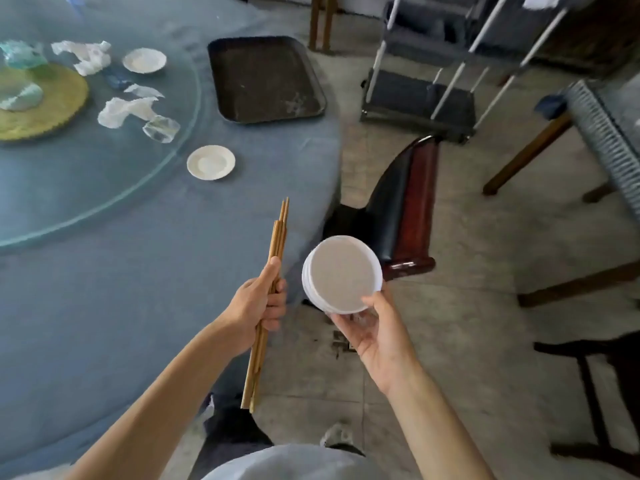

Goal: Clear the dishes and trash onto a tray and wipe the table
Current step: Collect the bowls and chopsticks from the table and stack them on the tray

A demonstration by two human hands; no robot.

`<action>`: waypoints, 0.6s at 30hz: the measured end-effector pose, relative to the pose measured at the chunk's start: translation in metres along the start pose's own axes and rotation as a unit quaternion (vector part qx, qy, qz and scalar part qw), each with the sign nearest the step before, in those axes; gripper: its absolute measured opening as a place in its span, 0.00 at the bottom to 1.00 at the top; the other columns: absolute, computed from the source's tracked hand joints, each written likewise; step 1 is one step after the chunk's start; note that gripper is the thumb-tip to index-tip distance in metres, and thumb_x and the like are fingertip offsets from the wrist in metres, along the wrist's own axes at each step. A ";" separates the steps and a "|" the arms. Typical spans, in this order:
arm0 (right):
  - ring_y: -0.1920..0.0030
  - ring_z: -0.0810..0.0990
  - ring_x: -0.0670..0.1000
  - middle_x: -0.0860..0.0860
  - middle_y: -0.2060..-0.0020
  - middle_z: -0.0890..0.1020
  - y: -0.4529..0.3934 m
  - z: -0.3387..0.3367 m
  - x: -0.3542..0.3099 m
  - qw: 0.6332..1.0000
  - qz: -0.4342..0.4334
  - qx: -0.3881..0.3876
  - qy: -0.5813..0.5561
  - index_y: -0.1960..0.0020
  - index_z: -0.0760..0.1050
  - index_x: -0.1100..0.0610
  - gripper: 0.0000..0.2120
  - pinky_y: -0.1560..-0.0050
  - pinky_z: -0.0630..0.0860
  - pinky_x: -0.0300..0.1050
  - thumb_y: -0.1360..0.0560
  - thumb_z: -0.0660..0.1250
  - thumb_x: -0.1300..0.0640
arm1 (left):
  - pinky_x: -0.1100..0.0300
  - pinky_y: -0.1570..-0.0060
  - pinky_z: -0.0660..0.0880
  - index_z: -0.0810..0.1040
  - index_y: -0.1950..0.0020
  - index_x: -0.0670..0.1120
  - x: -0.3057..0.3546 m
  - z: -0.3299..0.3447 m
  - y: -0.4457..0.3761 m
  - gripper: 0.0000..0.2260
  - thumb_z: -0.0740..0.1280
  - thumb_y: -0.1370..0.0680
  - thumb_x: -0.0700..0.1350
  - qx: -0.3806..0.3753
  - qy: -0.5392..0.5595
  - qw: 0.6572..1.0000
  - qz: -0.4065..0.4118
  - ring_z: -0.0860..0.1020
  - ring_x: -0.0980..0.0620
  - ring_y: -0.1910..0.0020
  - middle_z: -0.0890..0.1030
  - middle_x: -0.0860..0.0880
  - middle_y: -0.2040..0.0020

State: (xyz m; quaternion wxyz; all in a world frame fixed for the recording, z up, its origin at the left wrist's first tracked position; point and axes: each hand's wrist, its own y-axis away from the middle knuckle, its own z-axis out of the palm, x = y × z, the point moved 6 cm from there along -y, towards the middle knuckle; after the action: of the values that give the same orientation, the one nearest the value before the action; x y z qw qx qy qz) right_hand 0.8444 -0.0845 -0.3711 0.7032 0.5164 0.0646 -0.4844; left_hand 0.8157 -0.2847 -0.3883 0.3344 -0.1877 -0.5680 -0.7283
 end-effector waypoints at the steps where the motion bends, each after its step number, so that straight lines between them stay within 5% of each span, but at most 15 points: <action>1: 0.33 0.79 0.64 0.61 0.34 0.79 0.010 -0.021 -0.015 1.000 -0.005 0.002 -0.012 0.33 0.79 0.49 0.19 0.57 0.85 0.49 0.21 0.64 0.63 | 0.64 0.80 0.58 0.68 0.64 0.50 -0.006 0.029 0.002 0.23 0.61 0.20 0.67 -0.012 -0.009 1.000 0.003 0.57 0.56 0.76 0.60 0.54 0.70; 9: 0.35 0.81 0.58 0.60 0.34 0.78 0.066 -0.194 -0.133 0.992 -0.095 0.062 -0.052 0.34 0.78 0.50 0.18 0.55 0.85 0.48 0.21 0.65 0.63 | 0.64 0.78 0.60 0.68 0.64 0.50 -0.050 0.238 0.004 0.22 0.62 0.20 0.65 -0.096 -0.083 0.992 0.005 0.59 0.56 0.75 0.62 0.52 0.69; 18: 0.36 0.82 0.60 0.60 0.33 0.78 0.043 -0.308 -0.216 0.980 -0.136 0.097 -0.112 0.35 0.81 0.48 0.19 0.49 0.85 0.52 0.24 0.69 0.60 | 0.65 0.77 0.61 0.70 0.61 0.50 -0.056 0.384 -0.053 0.21 0.62 0.20 0.65 -0.129 -0.156 0.979 -0.005 0.60 0.56 0.74 0.64 0.53 0.69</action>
State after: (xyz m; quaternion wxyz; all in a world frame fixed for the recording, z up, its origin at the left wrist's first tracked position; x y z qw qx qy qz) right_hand 0.8898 0.2916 -0.3559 0.5799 0.5114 0.0079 -0.6342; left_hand 0.7774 0.1035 -0.3534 0.2106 -0.3378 -0.5155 -0.7588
